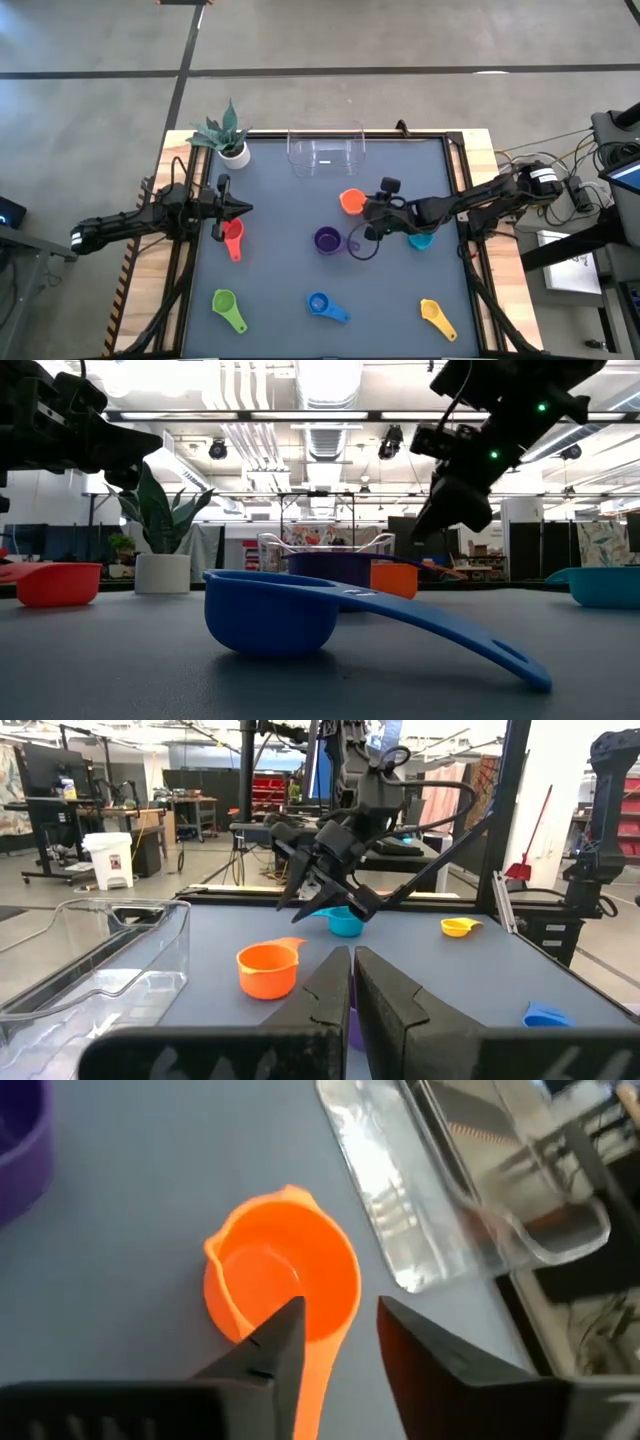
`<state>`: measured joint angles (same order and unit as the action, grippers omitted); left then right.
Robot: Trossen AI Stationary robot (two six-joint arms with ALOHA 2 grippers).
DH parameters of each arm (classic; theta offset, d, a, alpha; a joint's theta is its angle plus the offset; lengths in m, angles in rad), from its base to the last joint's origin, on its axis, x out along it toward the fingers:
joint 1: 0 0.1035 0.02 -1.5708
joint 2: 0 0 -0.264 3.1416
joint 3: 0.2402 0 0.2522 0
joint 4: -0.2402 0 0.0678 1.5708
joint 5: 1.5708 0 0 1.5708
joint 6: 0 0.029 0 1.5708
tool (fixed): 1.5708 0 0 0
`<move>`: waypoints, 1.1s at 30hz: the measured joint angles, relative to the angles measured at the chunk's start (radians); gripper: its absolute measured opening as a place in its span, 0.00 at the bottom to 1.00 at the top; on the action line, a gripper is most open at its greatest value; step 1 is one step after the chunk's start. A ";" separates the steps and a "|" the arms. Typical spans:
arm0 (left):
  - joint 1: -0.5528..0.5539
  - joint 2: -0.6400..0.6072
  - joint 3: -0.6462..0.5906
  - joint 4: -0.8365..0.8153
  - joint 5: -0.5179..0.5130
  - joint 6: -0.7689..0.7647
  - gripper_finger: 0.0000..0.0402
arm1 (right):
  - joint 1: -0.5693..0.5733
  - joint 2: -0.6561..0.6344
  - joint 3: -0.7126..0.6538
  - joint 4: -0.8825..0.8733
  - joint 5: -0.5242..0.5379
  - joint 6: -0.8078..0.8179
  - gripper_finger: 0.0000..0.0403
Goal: Nest measuring cups in basket
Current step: Stack the orange measuring cup on top of the purple measuring cup
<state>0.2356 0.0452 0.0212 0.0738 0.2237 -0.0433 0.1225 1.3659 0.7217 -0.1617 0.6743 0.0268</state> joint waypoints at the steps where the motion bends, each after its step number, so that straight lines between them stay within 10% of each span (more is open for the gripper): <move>1: 0.000 0.000 0.000 0.000 0.000 0.000 0.00 | 0.004 0.002 -0.006 -0.008 0.000 0.028 0.34; 18: 0.000 0.000 0.000 0.000 0.000 0.000 0.00 | 0.002 0.004 -0.088 -0.034 -0.050 0.176 0.63; 33: 0.000 0.000 0.000 0.000 0.000 0.000 0.00 | -0.132 0.006 -0.145 0.085 -0.279 0.138 0.60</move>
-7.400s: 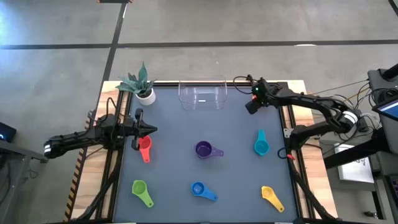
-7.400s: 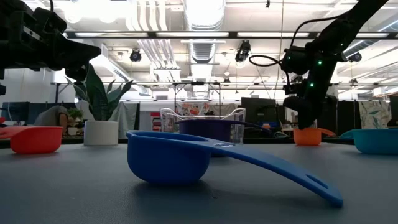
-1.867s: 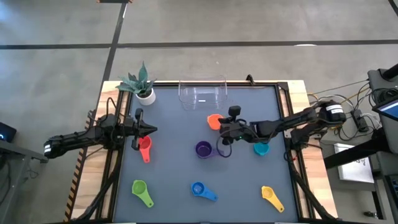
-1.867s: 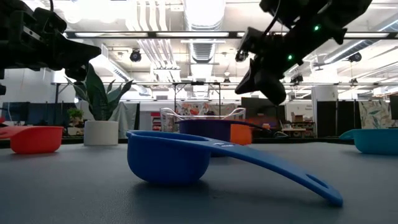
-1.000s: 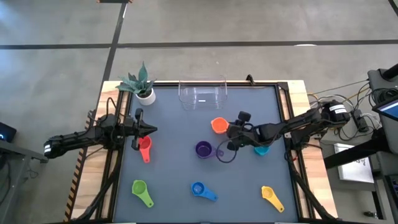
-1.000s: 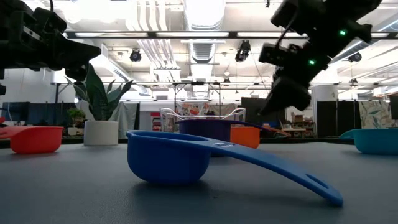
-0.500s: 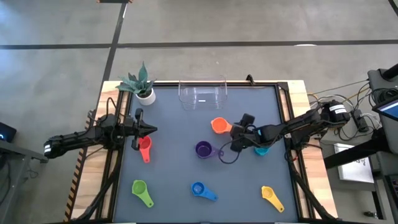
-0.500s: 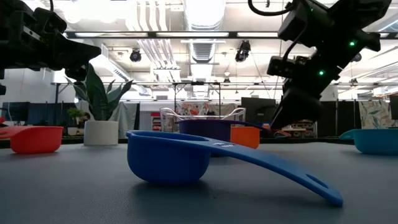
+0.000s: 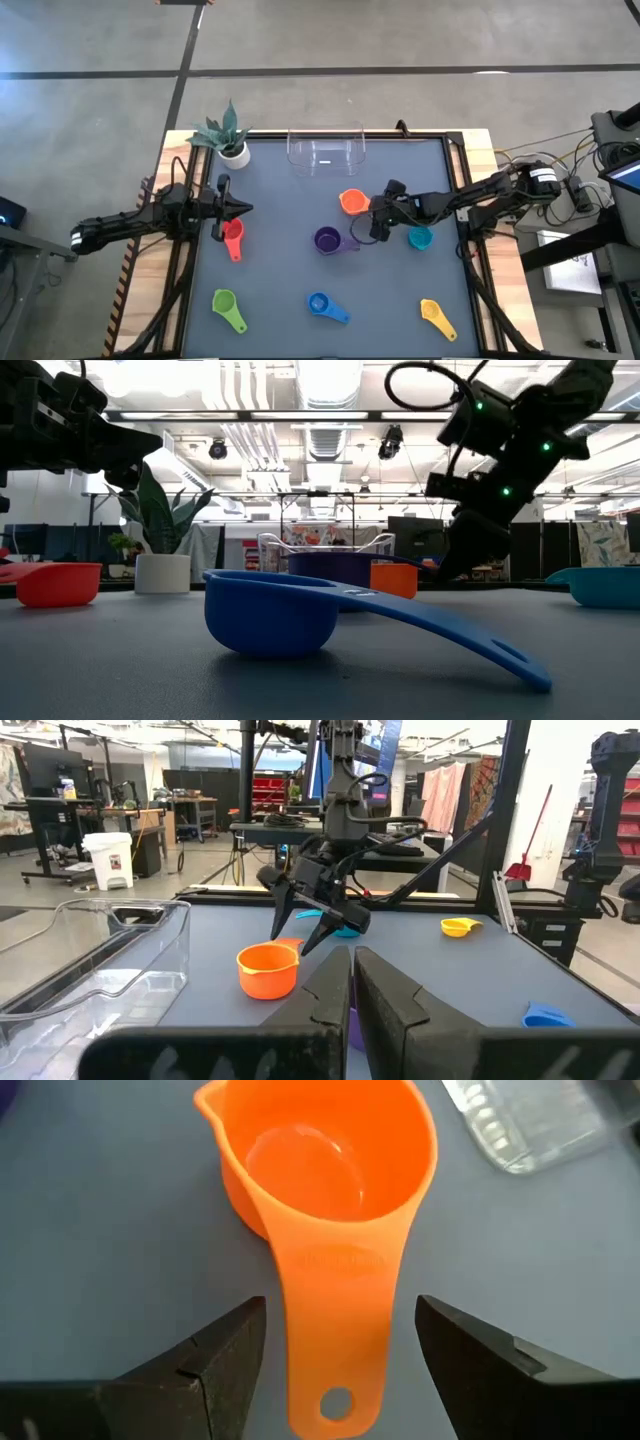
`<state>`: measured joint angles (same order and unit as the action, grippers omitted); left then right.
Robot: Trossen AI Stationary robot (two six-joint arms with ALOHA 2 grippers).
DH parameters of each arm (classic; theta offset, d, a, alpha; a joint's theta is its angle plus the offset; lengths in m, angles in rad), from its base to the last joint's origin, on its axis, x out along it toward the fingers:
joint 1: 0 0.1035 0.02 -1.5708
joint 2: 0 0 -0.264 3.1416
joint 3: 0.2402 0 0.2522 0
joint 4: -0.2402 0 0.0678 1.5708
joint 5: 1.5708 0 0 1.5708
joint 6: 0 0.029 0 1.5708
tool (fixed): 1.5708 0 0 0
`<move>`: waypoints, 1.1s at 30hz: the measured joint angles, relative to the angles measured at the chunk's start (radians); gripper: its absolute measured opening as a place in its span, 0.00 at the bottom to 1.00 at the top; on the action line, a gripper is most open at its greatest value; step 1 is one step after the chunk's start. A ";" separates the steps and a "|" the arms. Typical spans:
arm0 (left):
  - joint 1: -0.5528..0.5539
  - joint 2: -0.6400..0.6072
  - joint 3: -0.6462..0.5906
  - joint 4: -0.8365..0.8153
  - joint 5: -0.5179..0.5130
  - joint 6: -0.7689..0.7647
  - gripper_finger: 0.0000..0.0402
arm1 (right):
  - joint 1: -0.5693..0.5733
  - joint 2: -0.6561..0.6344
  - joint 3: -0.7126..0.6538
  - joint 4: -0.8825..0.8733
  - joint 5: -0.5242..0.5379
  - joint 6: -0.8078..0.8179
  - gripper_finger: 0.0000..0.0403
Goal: Nest measuring cups in basket
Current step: Stack the orange measuring cup on top of the purple measuring cup
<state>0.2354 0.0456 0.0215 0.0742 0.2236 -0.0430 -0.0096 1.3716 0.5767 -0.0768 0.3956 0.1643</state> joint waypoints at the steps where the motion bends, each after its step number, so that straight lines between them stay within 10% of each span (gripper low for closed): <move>1: 0.000 0.000 0.000 0.000 0.000 0.000 0.00 | -0.008 0.000 -0.014 0.019 -0.008 0.000 0.60; 17: 0.000 0.000 0.000 0.000 0.000 0.000 0.00 | -0.024 -0.003 -0.046 0.083 -0.038 -0.024 0.30; 33: 0.000 0.000 0.000 0.000 0.000 0.000 0.00 | 0.030 -0.011 0.048 0.061 -0.040 -0.033 0.29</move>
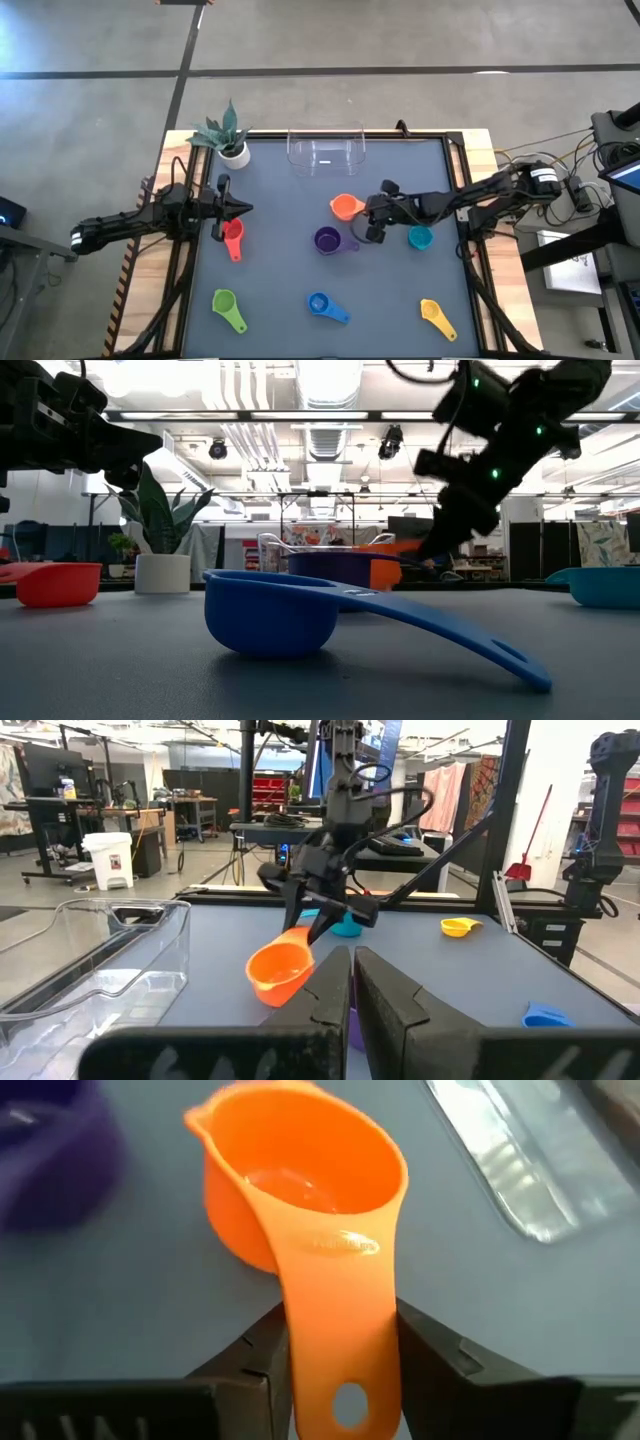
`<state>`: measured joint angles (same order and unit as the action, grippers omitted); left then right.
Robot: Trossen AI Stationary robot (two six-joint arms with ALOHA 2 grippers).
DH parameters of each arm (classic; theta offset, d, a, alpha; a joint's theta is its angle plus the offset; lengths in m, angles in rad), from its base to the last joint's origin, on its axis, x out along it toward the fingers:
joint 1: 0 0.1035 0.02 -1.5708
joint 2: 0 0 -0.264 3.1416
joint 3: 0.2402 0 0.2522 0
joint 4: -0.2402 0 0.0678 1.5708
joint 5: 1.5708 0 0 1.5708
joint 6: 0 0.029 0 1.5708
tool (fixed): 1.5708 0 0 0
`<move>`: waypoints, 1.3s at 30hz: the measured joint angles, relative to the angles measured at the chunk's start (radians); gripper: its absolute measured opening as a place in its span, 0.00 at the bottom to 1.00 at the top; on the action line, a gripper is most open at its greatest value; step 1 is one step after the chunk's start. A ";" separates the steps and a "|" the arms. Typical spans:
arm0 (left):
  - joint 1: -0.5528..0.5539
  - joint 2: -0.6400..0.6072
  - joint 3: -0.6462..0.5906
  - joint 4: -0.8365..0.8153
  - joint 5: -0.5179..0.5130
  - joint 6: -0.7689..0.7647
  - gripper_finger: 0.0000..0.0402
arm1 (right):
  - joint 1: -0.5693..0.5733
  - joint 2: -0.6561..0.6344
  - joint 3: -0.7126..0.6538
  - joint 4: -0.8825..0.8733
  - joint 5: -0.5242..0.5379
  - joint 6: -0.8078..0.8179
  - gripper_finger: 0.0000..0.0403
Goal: Nest measuring cups in basket
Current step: Stack the orange measuring cup on top of the purple measuring cup
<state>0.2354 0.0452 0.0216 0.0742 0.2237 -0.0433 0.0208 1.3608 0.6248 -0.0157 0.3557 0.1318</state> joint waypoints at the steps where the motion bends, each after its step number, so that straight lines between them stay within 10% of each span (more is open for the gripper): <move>1: 0.000 0.000 0.000 0.000 0.000 0.000 0.00 | 0.012 -0.005 0.014 -0.011 0.000 -0.001 0.28; 19: 0.000 0.000 0.000 0.000 0.000 0.000 0.00 | 0.142 -0.133 0.129 -0.230 0.069 0.069 0.13; 39: 0.000 0.000 0.000 0.000 0.000 0.000 0.00 | 0.264 -0.133 0.010 -0.293 0.034 0.200 0.48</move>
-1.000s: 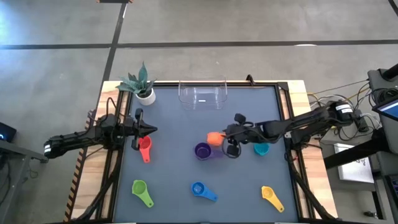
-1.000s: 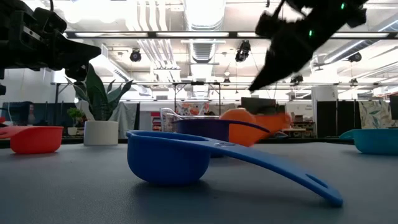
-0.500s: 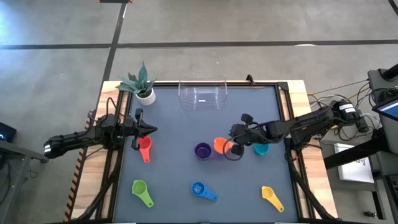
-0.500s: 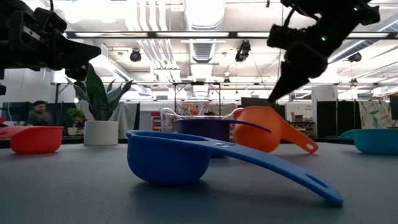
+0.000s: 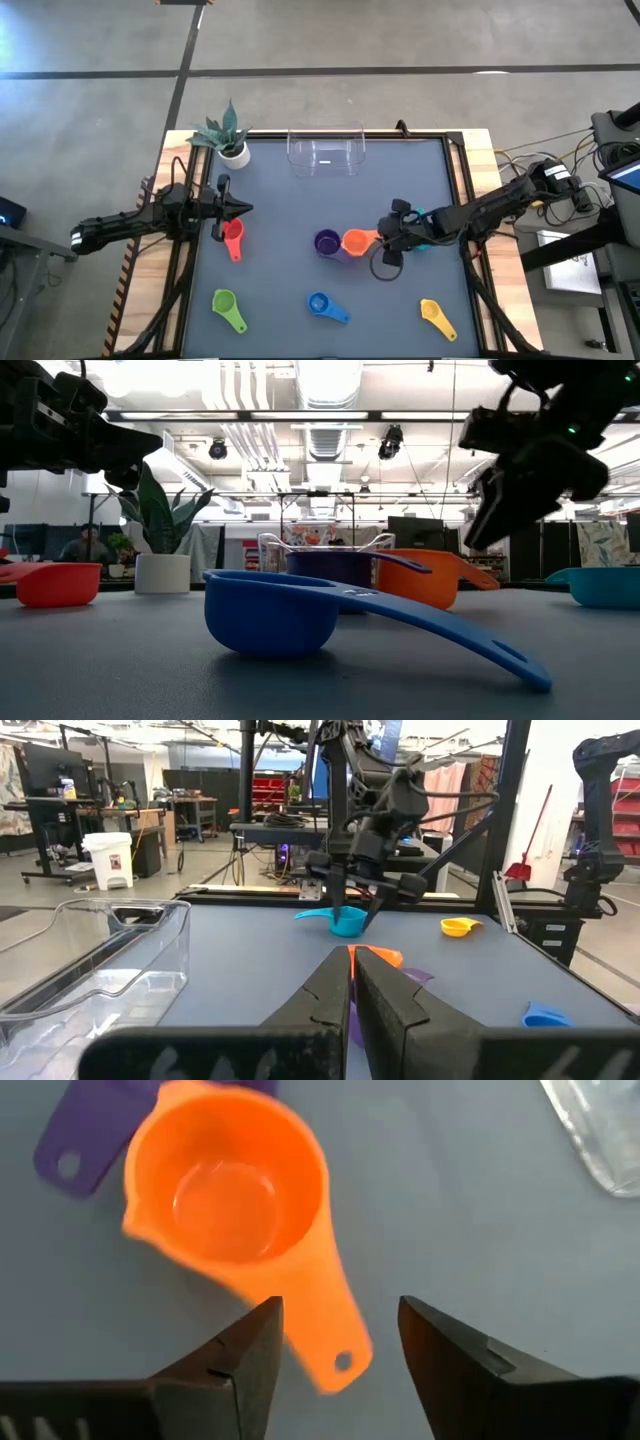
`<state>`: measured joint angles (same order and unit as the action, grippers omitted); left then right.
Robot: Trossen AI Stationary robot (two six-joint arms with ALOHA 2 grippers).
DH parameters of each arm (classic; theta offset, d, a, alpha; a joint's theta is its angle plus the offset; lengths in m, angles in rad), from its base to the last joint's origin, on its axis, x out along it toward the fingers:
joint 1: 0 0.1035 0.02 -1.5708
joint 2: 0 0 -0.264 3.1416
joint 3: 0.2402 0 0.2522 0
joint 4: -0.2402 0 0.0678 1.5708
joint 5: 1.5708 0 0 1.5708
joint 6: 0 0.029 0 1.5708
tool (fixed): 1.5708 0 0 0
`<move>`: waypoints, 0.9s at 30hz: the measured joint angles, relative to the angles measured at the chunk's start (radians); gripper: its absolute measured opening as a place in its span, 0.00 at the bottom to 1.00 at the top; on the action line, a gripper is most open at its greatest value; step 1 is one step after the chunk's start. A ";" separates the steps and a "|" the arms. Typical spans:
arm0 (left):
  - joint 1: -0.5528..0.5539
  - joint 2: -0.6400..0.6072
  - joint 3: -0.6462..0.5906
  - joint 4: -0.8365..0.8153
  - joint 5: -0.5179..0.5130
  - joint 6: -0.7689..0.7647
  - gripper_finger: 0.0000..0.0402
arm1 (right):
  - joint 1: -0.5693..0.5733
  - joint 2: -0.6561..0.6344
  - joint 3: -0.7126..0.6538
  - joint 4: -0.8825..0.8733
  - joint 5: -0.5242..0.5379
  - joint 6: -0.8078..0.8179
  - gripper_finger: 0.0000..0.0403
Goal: Nest measuring cups in basket
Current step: Stack the orange measuring cup on top of the purple measuring cup
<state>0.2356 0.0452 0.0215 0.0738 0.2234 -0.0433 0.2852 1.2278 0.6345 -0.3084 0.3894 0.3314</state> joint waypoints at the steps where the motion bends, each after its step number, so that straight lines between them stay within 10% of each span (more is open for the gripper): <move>1: 0.000 0.000 0.000 0.000 0.000 0.000 0.00 | 0.001 0.000 -0.005 0.000 0.000 -0.001 0.49; 16: 0.000 0.000 0.000 0.000 0.000 0.000 0.00 | 0.036 0.000 -0.102 0.116 0.014 -0.162 0.56; 27: 0.000 0.000 0.000 0.000 0.000 0.000 0.00 | 0.196 0.038 -0.111 0.128 0.318 -0.156 0.53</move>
<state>0.2352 0.0456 0.0212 0.0738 0.2237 -0.0433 0.4808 1.2660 0.5235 -0.1801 0.7072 0.1755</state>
